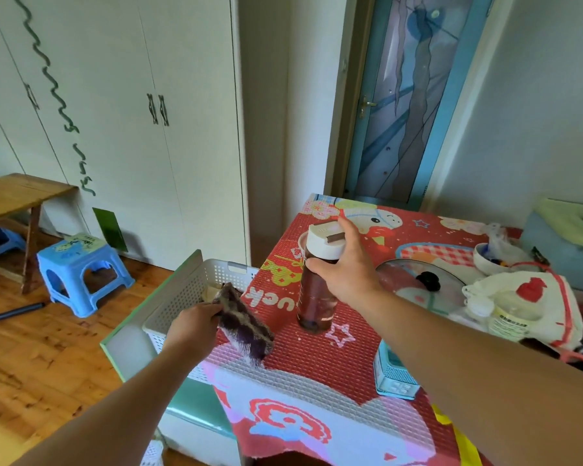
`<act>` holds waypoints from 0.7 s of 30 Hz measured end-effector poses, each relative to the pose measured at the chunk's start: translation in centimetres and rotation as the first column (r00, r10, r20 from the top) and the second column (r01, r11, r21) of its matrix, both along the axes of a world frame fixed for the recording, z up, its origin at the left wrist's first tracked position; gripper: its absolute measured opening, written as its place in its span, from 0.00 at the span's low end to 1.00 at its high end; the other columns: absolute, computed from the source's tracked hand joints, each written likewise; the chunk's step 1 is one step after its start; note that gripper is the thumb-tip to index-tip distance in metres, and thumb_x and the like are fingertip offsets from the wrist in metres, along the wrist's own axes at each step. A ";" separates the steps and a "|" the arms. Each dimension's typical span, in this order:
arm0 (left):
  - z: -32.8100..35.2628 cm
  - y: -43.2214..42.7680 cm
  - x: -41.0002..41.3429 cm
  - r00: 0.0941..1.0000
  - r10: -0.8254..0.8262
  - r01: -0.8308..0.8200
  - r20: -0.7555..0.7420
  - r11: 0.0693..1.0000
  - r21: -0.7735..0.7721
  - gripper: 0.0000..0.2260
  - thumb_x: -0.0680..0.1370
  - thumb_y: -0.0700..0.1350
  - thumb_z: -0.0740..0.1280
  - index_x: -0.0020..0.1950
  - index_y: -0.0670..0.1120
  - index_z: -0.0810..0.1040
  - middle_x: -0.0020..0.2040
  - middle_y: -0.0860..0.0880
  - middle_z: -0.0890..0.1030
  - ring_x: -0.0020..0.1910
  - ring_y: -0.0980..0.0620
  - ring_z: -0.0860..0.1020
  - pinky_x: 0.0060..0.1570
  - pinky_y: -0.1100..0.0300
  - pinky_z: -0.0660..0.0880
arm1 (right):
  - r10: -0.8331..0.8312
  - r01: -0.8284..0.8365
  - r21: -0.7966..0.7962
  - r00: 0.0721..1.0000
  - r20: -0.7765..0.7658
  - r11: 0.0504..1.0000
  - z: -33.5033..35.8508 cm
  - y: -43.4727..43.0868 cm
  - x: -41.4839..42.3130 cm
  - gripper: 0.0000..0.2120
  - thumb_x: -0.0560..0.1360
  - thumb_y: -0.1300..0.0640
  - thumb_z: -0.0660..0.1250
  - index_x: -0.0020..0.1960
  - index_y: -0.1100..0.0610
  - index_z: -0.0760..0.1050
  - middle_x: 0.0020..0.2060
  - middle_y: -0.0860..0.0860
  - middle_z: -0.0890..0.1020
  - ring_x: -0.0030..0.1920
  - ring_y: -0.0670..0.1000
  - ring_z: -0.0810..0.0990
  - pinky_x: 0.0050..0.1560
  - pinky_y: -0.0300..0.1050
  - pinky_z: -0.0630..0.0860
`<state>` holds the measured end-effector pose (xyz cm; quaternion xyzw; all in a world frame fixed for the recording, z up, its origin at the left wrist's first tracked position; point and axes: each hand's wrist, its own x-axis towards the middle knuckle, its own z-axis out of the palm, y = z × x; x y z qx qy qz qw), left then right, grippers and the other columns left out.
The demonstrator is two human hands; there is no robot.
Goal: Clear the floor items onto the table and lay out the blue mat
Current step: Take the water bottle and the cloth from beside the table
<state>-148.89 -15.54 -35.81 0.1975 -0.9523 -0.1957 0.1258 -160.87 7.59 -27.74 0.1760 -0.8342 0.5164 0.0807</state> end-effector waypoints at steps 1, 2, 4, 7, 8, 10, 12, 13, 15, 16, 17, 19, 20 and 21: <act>1.3 0.1 0.6 1.000 -0.012 0.012 -0.003 1.000 -0.007 0.13 0.79 0.43 0.59 0.60 0.51 0.78 0.59 0.49 0.81 0.51 0.45 0.79 0.49 0.55 0.75 | 0.001 -0.001 -0.003 1.000 -0.002 1.000 1.0 0.1 1.1 0.40 0.65 0.50 0.77 0.68 0.37 0.56 0.54 0.40 0.68 0.55 0.47 0.69 0.55 0.45 0.69; 2.4 0.2 1.1 1.000 -0.025 0.025 -0.007 1.000 -0.015 0.13 0.79 0.43 0.59 0.61 0.51 0.78 0.60 0.49 0.80 0.52 0.45 0.79 0.49 0.55 0.76 | -0.001 0.001 -0.001 1.000 -0.003 1.000 1.9 0.3 2.0 0.40 0.64 0.50 0.77 0.67 0.37 0.56 0.54 0.41 0.69 0.55 0.47 0.69 0.55 0.45 0.70; 4.2 0.5 2.2 0.999 -0.045 0.044 -0.011 0.999 -0.030 0.14 0.79 0.42 0.60 0.62 0.50 0.77 0.62 0.48 0.79 0.54 0.44 0.79 0.51 0.55 0.75 | 0.003 -0.003 0.007 1.000 -0.004 1.000 3.4 0.6 3.8 0.40 0.64 0.50 0.77 0.67 0.37 0.56 0.55 0.43 0.70 0.55 0.47 0.69 0.56 0.45 0.70; 7.2 0.6 4.2 0.998 -0.059 0.059 -0.013 0.998 -0.014 0.15 0.79 0.42 0.58 0.63 0.50 0.76 0.63 0.48 0.78 0.53 0.44 0.78 0.47 0.57 0.74 | -0.004 0.004 0.008 1.000 -0.011 1.000 5.8 1.1 6.9 0.41 0.65 0.50 0.77 0.70 0.40 0.57 0.60 0.48 0.71 0.55 0.47 0.69 0.56 0.45 0.69; 8.0 0.6 4.8 0.998 -0.060 0.060 -0.014 0.998 -0.007 0.15 0.79 0.42 0.58 0.63 0.49 0.76 0.63 0.47 0.78 0.53 0.44 0.78 0.48 0.56 0.75 | -0.004 0.004 0.011 1.000 -0.016 1.000 6.5 1.2 7.8 0.41 0.65 0.50 0.77 0.70 0.41 0.57 0.61 0.48 0.71 0.55 0.47 0.69 0.57 0.45 0.70; 9.9 0.7 6.5 0.996 -0.086 0.086 -0.015 0.996 -0.008 0.14 0.79 0.42 0.58 0.63 0.50 0.76 0.62 0.46 0.78 0.53 0.43 0.78 0.49 0.55 0.75 | -0.006 0.006 0.009 1.000 -0.020 1.000 8.1 1.5 10.3 0.41 0.65 0.50 0.77 0.70 0.41 0.58 0.59 0.46 0.71 0.55 0.47 0.68 0.57 0.46 0.71; 11.2 0.9 7.6 0.995 -0.104 0.103 -0.007 0.994 -0.031 0.14 0.80 0.43 0.57 0.63 0.50 0.76 0.60 0.45 0.79 0.52 0.43 0.78 0.47 0.56 0.75 | -0.003 0.003 0.004 0.999 -0.035 1.000 9.2 1.8 12.1 0.40 0.65 0.51 0.77 0.69 0.39 0.58 0.56 0.41 0.69 0.54 0.46 0.69 0.54 0.45 0.72; 12.0 0.9 8.2 0.994 -0.113 0.112 -0.004 0.993 -0.043 0.14 0.80 0.43 0.57 0.63 0.50 0.76 0.60 0.45 0.79 0.51 0.43 0.79 0.46 0.57 0.74 | -0.004 0.003 -0.002 0.999 -0.044 1.000 9.7 2.0 13.1 0.40 0.65 0.51 0.77 0.69 0.39 0.58 0.55 0.40 0.69 0.53 0.46 0.69 0.51 0.43 0.72; 13.1 1.3 9.4 0.992 -0.129 0.129 0.002 0.990 -0.051 0.14 0.80 0.44 0.57 0.63 0.50 0.76 0.59 0.44 0.80 0.50 0.43 0.79 0.46 0.56 0.75 | -0.010 0.010 -0.009 0.999 -0.041 1.000 10.5 2.4 14.8 0.40 0.65 0.51 0.77 0.69 0.39 0.58 0.55 0.40 0.69 0.53 0.46 0.71 0.47 0.39 0.70; 13.6 1.4 10.0 0.990 -0.139 0.139 -0.001 0.989 -0.053 0.14 0.80 0.44 0.57 0.63 0.50 0.76 0.58 0.44 0.80 0.50 0.43 0.79 0.46 0.56 0.75 | -0.022 0.021 -0.013 0.999 -0.038 1.000 10.8 2.7 15.6 0.40 0.65 0.51 0.77 0.69 0.39 0.58 0.55 0.41 0.70 0.54 0.47 0.71 0.48 0.40 0.71; 14.1 1.6 10.8 0.989 -0.150 0.150 -0.003 0.987 -0.054 0.14 0.80 0.44 0.56 0.63 0.51 0.75 0.58 0.44 0.80 0.49 0.43 0.79 0.45 0.57 0.75 | -0.032 0.032 -0.022 0.999 -0.035 0.999 11.3 3.0 16.6 0.40 0.65 0.51 0.77 0.69 0.39 0.58 0.56 0.41 0.70 0.54 0.47 0.71 0.50 0.42 0.72; 14.7 1.8 11.9 0.988 -0.157 0.157 -0.004 0.986 -0.057 0.14 0.80 0.44 0.56 0.63 0.51 0.75 0.58 0.44 0.80 0.47 0.44 0.79 0.43 0.57 0.75 | -0.048 0.047 -0.021 0.998 -0.026 0.999 11.6 3.4 17.9 0.40 0.64 0.50 0.77 0.69 0.38 0.58 0.56 0.41 0.69 0.54 0.47 0.71 0.51 0.44 0.73; 14.9 2.0 12.6 0.987 -0.162 0.161 -0.004 0.985 -0.057 0.14 0.80 0.44 0.56 0.63 0.51 0.76 0.57 0.44 0.80 0.46 0.45 0.79 0.42 0.58 0.75 | -0.048 0.047 -0.019 0.999 -0.023 0.999 11.7 3.8 18.7 0.40 0.64 0.50 0.78 0.68 0.37 0.58 0.55 0.41 0.69 0.53 0.47 0.71 0.51 0.45 0.73; 15.0 2.2 13.3 0.986 -0.166 0.165 -0.008 0.985 -0.054 0.14 0.80 0.44 0.56 0.62 0.51 0.76 0.56 0.44 0.80 0.43 0.46 0.78 0.39 0.59 0.74 | -0.041 0.040 -0.020 0.999 -0.019 0.999 11.7 4.2 19.4 0.40 0.64 0.50 0.78 0.67 0.36 0.57 0.55 0.41 0.69 0.53 0.47 0.71 0.51 0.45 0.73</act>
